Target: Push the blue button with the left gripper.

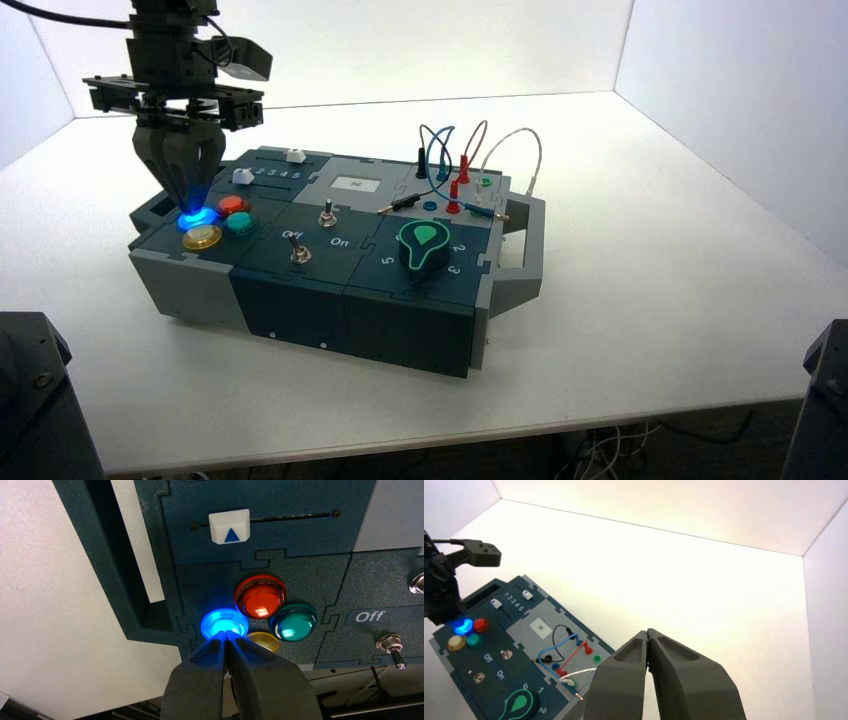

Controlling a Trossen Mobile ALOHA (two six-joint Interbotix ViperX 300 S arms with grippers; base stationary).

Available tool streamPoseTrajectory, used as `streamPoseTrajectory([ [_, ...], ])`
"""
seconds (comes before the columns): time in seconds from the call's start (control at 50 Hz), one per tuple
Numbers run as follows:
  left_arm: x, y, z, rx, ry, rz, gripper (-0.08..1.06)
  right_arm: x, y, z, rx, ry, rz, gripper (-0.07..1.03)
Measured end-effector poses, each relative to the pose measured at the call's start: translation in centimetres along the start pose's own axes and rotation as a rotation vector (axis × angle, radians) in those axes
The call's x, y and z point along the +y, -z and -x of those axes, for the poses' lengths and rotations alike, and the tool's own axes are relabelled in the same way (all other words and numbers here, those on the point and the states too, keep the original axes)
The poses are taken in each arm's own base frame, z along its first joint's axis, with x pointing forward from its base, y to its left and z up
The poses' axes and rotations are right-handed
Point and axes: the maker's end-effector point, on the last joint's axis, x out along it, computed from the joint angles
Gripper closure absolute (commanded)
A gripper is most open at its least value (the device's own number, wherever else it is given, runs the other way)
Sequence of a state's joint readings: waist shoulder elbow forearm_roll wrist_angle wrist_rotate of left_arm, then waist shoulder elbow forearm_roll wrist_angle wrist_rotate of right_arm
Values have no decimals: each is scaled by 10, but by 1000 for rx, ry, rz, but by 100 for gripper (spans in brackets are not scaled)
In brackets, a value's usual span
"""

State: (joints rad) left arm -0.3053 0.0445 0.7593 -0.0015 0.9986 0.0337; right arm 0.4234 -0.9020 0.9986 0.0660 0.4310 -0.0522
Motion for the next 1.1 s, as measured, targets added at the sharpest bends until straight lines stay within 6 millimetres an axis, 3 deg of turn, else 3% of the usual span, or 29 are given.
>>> streamPoseTrajectory([
  [0.3, 0, -4, 8, -31, -1, 1, 101, 0, 0, 0, 0, 0, -2, 99],
  [0.5, 0, -4, 43, -104, -3, 4, 101, 0, 0, 0, 0, 0, -2, 99],
  [0.56, 0, -3, 64, -156, -4, 7, 101, 0, 0, 0, 0, 0, -2, 99],
  [0.74, -1, 5, 102, -250, -5, 12, 101, 0, 0, 0, 2, 1, 0, 99],
  [1.1, -1, 16, 137, -403, -8, 19, 101, 0, 1, 0, 3, -3, -6, 99],
])
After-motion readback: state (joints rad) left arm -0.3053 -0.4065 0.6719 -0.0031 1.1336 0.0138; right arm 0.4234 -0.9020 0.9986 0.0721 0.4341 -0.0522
